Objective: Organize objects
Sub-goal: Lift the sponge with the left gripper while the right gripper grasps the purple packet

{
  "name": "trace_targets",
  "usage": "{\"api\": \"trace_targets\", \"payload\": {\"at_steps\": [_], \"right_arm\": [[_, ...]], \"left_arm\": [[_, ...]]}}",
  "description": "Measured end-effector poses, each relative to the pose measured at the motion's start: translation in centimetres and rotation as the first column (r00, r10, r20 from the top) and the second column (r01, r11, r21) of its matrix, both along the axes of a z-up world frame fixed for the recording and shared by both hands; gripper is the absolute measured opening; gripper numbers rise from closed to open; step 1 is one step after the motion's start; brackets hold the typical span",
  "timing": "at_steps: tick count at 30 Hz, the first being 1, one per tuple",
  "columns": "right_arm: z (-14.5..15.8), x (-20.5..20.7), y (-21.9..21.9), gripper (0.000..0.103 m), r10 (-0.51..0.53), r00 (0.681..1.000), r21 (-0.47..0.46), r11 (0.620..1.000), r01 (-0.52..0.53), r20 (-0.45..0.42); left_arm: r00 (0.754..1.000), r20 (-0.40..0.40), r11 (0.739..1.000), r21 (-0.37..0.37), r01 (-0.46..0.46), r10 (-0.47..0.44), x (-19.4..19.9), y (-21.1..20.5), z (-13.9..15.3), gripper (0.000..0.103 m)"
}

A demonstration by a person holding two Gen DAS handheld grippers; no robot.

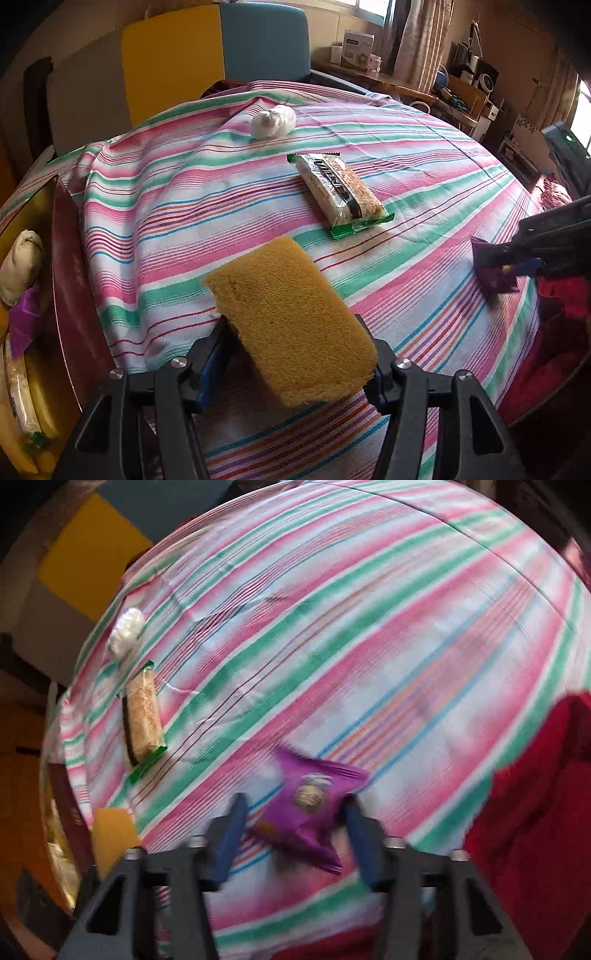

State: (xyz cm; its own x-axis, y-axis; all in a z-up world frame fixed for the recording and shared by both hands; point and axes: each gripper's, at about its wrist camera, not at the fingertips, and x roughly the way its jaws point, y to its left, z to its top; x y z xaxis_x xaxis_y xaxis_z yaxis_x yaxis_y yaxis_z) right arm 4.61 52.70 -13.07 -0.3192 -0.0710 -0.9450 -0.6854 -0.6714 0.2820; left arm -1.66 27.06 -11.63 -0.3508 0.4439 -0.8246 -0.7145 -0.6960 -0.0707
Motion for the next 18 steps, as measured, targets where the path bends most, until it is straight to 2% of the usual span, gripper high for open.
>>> {"api": "trace_targets", "payload": {"at_steps": [3,6,8,10,18], "right_arm": [[0.5,-1.7,-0.6,0.035,0.1,0.995,0.081,0.992,-0.099,-0.007],[0.4,-3.7,-1.8,0.033,0.219,0.975,0.214,0.951,-0.222,0.04],[-0.3,-4.0,-2.0,0.034,0.26,0.964,0.251,0.931,-0.264,0.048],[-0.2,-4.2,-2.2,0.035,0.279,0.959,0.28,0.918,-0.279,0.041],[-0.1,-4.7,-2.4,0.036,0.285,0.958,0.309,0.908,-0.283,0.038]], "left_arm": [[1.0,-0.006,1.0,-0.001,0.0,0.0,0.1,0.0,-0.1,0.062],[1.0,-0.011,1.0,0.002,-0.005,0.005,0.2,-0.1,-0.2,0.062],[1.0,-0.013,1.0,0.002,-0.005,0.006,0.2,0.0,-0.2,0.062],[1.0,-0.01,1.0,0.005,-0.009,0.009,0.2,-0.1,-0.2,0.063],[1.0,-0.014,1.0,0.013,-0.015,0.015,0.2,-0.1,-0.3,0.063]]}}
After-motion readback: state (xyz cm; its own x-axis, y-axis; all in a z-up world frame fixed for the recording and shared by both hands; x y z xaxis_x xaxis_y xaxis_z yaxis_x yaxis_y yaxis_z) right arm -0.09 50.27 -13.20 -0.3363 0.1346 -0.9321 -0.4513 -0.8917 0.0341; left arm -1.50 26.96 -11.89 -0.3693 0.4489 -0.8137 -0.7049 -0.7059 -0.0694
